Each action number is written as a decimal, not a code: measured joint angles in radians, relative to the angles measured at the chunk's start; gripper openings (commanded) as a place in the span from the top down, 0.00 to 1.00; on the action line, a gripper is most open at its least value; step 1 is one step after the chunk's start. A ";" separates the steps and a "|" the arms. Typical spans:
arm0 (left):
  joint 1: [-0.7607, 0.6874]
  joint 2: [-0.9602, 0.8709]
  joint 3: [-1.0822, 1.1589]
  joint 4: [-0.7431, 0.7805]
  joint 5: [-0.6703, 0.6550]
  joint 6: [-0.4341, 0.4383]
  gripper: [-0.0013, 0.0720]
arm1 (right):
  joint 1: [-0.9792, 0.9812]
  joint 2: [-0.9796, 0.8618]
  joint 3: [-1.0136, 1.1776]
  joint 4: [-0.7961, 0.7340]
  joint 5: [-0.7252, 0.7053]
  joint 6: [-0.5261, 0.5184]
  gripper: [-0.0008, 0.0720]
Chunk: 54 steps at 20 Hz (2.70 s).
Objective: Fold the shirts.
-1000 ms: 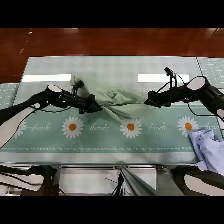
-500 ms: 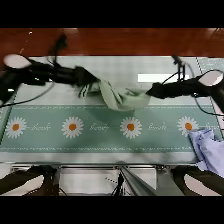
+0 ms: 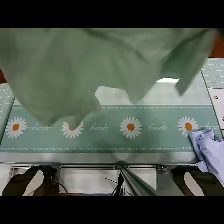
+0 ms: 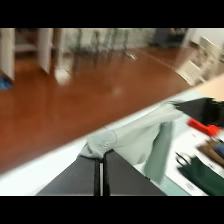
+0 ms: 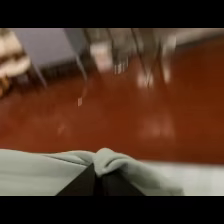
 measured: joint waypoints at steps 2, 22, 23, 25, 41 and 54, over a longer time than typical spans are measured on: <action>0.040 0.037 0.074 -0.001 0.015 -0.024 0.96 | -0.016 0.049 0.069 -0.009 -0.014 0.016 0.94; 0.083 0.152 -0.156 0.244 -0.449 -0.357 0.96 | 0.017 -0.227 0.411 -0.257 0.698 0.120 0.94; 0.083 0.149 -0.228 0.246 -0.425 -0.340 0.96 | 0.042 -0.291 0.412 -0.263 0.695 0.113 0.94; 0.083 0.135 -0.365 0.255 -0.363 -0.304 0.96 | 0.095 -0.425 0.413 -0.271 0.643 0.094 0.94; -0.001 -0.513 -0.741 0.258 0.054 -0.081 0.95 | 0.192 -1.043 0.414 -0.346 0.212 0.155 0.77; 0.080 -0.637 -0.682 0.392 -0.236 -0.104 0.27 | -0.032 -0.847 0.286 -0.558 0.782 0.021 0.34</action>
